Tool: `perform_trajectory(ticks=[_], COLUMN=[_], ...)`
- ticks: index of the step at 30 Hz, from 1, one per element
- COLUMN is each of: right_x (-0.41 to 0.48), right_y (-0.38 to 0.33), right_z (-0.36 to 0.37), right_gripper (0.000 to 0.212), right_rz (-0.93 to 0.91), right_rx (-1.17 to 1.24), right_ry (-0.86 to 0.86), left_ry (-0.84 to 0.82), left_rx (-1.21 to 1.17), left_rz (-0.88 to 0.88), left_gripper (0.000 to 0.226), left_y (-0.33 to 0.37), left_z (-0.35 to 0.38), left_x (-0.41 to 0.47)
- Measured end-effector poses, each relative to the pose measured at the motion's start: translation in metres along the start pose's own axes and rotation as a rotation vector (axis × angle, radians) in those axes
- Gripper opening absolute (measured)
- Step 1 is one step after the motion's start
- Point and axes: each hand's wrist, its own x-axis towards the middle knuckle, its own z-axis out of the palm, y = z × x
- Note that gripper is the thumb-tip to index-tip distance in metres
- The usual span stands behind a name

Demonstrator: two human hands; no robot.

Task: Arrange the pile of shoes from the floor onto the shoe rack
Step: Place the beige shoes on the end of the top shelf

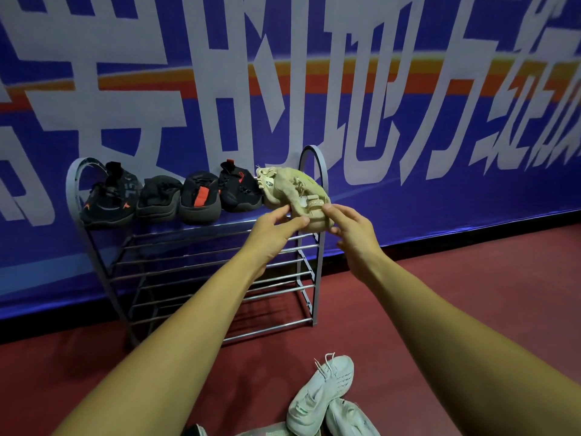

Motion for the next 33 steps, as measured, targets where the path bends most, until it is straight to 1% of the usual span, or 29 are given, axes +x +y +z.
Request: perform_trajectory(ticks=[2, 3, 5, 9, 11, 14, 16, 19, 22, 24, 26, 29, 33], right_x=[0.005, 0.008, 0.016, 0.034, 0.044, 0.058, 0.063, 0.072, 0.083, 0.089, 0.092, 0.095, 0.096], right_y=[0.004, 0.004, 0.003, 0.005, 0.008, 0.016, 0.020, 0.021, 0.014, 0.015, 0.019, 0.026, 0.033], right_z=[-0.003, -0.004, -0.006, -0.007, -0.004, 0.009, 0.017, 0.017, 0.012, 0.011, 0.013, 0.015, 0.011], right_gripper=[0.042, 0.044, 0.044, 0.039, 0.036, 0.041, 0.041, 0.037, 0.028, 0.023, 0.025, 0.028, 0.035], right_rz=[0.008, 0.007, 0.002, 0.028, 0.039, 0.046, 0.060, 0.033, 0.006, 0.014, 0.027, 0.056, 0.079], right_rx=[-0.007, -0.007, -0.012, -0.020, -0.009, 0.060, 0.141, 0.176, 0.159, 0.182, 0.214, 0.208, 0.214], right_ry=[0.021, 0.023, 0.010, -0.003, -0.002, 0.042, 0.066, 0.087, 0.084, 0.106, 0.117, 0.093, 0.015], left_ry=[0.003, 0.013, 0.054, 0.129, 0.154, 0.197, 0.231, 0.270, 0.302, 0.319, 0.327, 0.318, 0.316], left_rx=[0.060, 0.084, 0.113, 0.280, 0.341, 0.404, 0.461, 0.492, 0.535, 0.606, 0.674, 0.748, 0.749], left_rz=[0.031, 0.048, 0.089, 0.110, 0.121, 0.145, 0.180, 0.232, 0.284, 0.298, 0.265, 0.244, 0.269], left_gripper=[0.031, 0.029, 0.032, 0.057, 0.061, 0.062, 0.058, 0.050, 0.046, 0.046, 0.052, 0.058, 0.054], left_y=[0.000, -0.001, -0.002, -0.004, -0.008, -0.018, -0.023, -0.024, -0.021, -0.021, -0.023, -0.028, -0.027], left_z=[0.004, 0.006, 0.009, 0.011, 0.011, 0.011, 0.012, 0.015, 0.020, 0.025, 0.029, 0.027, 0.029], left_x=[0.006, 0.009, 0.016, 0.030, 0.037, 0.045, 0.050, 0.060, 0.071, 0.077, 0.082, 0.090, 0.093])
